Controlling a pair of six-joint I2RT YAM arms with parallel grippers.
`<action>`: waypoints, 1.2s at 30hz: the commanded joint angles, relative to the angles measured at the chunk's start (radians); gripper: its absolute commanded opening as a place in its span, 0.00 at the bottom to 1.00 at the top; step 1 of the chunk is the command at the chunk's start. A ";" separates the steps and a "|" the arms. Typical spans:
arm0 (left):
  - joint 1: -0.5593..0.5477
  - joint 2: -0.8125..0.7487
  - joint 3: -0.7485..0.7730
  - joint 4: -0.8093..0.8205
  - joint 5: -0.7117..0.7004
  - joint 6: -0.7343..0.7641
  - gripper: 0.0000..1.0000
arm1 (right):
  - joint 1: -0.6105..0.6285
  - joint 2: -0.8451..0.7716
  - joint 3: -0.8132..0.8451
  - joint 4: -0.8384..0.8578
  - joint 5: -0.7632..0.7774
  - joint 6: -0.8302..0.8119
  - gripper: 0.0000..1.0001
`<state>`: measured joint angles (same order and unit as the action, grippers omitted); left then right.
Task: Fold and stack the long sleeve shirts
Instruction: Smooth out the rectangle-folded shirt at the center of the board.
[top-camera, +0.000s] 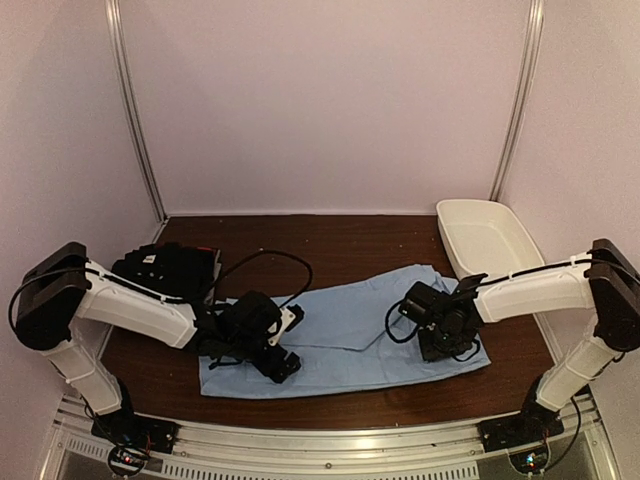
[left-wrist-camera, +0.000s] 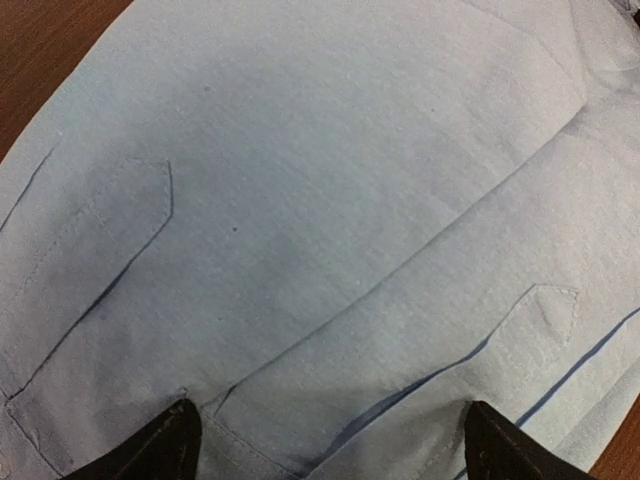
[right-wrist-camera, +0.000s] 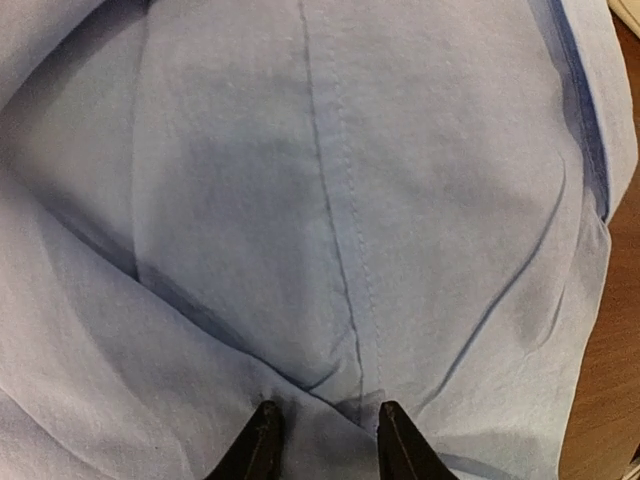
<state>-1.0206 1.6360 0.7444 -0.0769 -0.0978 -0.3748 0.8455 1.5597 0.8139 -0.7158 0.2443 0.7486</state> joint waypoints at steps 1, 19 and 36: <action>0.001 0.010 -0.071 -0.034 -0.031 -0.031 0.93 | -0.004 -0.063 -0.041 -0.075 0.030 0.047 0.38; 0.001 -0.254 -0.209 0.067 0.002 -0.046 0.94 | -0.264 -0.319 0.049 -0.092 0.113 -0.003 0.56; 0.002 -0.337 -0.123 0.195 0.065 -0.010 0.97 | -0.391 -0.325 -0.092 0.041 -0.150 -0.071 0.51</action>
<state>-1.0245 1.2781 0.5846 0.0544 -0.0669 -0.4026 0.4572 1.2552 0.7708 -0.6876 0.1719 0.6785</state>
